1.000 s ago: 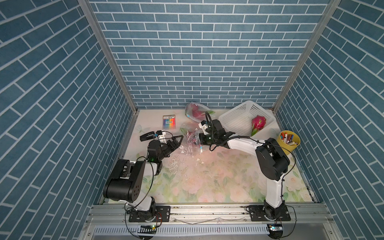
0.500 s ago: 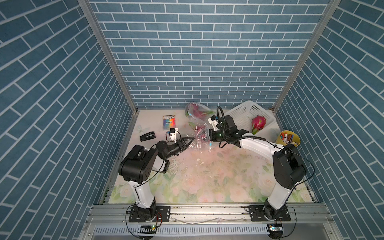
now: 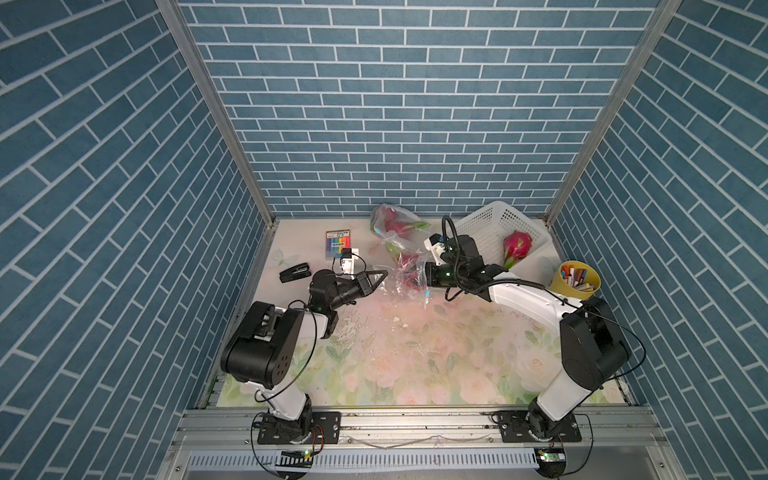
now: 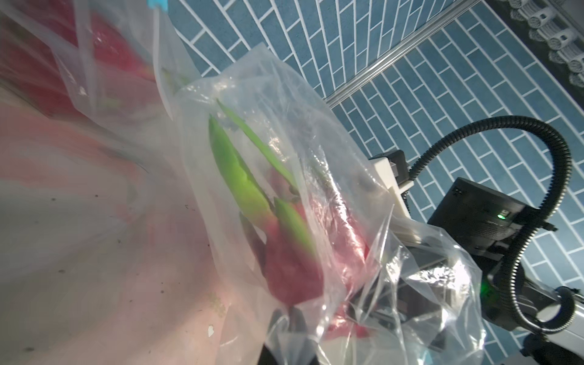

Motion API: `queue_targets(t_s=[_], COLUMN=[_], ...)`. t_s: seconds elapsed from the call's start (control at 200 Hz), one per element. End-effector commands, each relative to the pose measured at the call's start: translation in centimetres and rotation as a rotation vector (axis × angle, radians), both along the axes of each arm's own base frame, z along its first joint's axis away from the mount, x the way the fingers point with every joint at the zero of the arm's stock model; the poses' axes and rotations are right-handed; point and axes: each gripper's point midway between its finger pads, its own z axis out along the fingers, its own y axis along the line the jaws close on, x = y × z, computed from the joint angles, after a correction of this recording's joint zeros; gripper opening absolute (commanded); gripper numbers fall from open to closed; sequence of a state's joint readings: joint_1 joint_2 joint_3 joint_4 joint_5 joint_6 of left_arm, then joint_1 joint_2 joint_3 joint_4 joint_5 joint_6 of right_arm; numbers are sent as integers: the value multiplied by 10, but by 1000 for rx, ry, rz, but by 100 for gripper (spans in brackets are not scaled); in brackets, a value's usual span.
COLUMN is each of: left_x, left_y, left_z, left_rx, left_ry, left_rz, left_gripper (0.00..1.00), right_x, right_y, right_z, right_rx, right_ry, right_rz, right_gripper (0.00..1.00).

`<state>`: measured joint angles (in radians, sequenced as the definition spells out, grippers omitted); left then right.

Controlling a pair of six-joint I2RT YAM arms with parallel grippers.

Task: Open the zip-top bag and take out the dragon fruit
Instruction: Pick up the dragon fruit from the zipper food storage bag.

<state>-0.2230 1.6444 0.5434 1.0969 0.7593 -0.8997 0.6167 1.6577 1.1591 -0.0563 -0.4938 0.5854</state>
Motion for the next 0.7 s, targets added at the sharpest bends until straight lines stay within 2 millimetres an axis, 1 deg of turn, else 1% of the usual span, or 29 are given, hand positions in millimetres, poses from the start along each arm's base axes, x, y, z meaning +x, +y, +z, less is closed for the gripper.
queue_targets(t_s=[0.0, 0.095, 0.2, 0.425, 0.565, 0.695], left_x=[29, 32, 34, 34, 35, 35], left_y=[72, 94, 107, 112, 120, 128], left_z=[-50, -50, -49, -45, -47, -47], left_rx=[142, 155, 181, 198, 216, 230], left_ry=[139, 147, 148, 138, 144, 148], left_rz=[305, 371, 413, 425, 452, 479], left_gripper=[0, 0, 0, 0, 0, 0], right_x=[-5, -6, -8, -9, -6, -7], right_y=[-21, -26, -31, -41, -52, -63], right_z=[25, 32, 36, 39, 43, 50], right_rx=[15, 17, 9, -15, -29, -45], right_ry=[-18, -22, -32, -40, -53, -68], right_rz=[-14, -18, -21, -37, -69, -80], right_gripper=[88, 88, 88, 88, 88, 88])
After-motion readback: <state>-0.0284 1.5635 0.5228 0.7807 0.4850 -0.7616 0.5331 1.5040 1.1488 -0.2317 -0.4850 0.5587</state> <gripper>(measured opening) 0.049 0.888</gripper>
